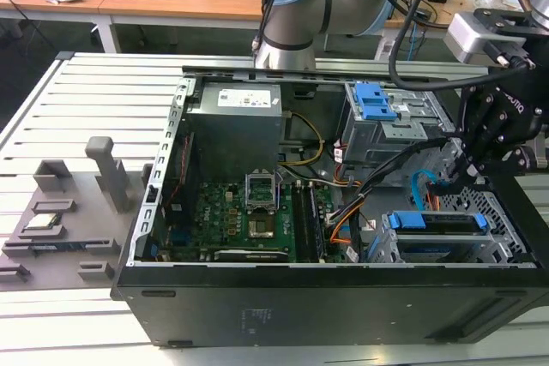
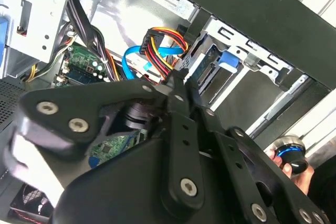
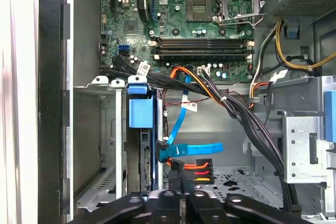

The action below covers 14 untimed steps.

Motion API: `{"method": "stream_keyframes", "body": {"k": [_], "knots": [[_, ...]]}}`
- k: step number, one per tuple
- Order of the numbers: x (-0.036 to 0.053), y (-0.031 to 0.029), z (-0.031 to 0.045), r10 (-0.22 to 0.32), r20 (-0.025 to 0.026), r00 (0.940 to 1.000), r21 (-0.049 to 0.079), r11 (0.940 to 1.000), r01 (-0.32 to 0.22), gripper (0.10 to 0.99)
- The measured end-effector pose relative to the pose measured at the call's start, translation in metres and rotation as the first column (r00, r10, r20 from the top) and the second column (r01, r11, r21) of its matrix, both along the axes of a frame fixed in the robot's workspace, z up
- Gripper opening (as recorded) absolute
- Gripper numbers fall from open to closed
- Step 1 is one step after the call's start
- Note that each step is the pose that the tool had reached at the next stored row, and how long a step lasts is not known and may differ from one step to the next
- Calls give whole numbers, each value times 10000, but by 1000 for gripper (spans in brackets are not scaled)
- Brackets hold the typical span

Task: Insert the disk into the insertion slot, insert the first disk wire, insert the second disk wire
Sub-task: 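Insert the first disk wire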

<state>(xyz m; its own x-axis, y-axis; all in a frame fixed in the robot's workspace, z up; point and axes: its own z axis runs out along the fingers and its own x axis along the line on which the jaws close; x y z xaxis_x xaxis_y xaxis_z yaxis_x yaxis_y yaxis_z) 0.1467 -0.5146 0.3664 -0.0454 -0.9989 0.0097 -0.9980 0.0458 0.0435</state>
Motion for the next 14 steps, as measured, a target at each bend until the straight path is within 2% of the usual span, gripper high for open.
{"method": "stream_keyframes", "body": {"k": [1,2,3,6,12,14], "knots": [[0,0,0,0,0,10000,0,10000,0,235],[0,0,-1,0,0,10000,0,10000,0,235],[0,0,-2,0,0,10000,0,10000,0,302],[0,1,-10,0,0,10000,1,10000,0,302],[-9,26,-97,0,0,10000,-35,10000,0,302],[-20,26,-112,0,0,10000,-143,9999,0,302]]}}
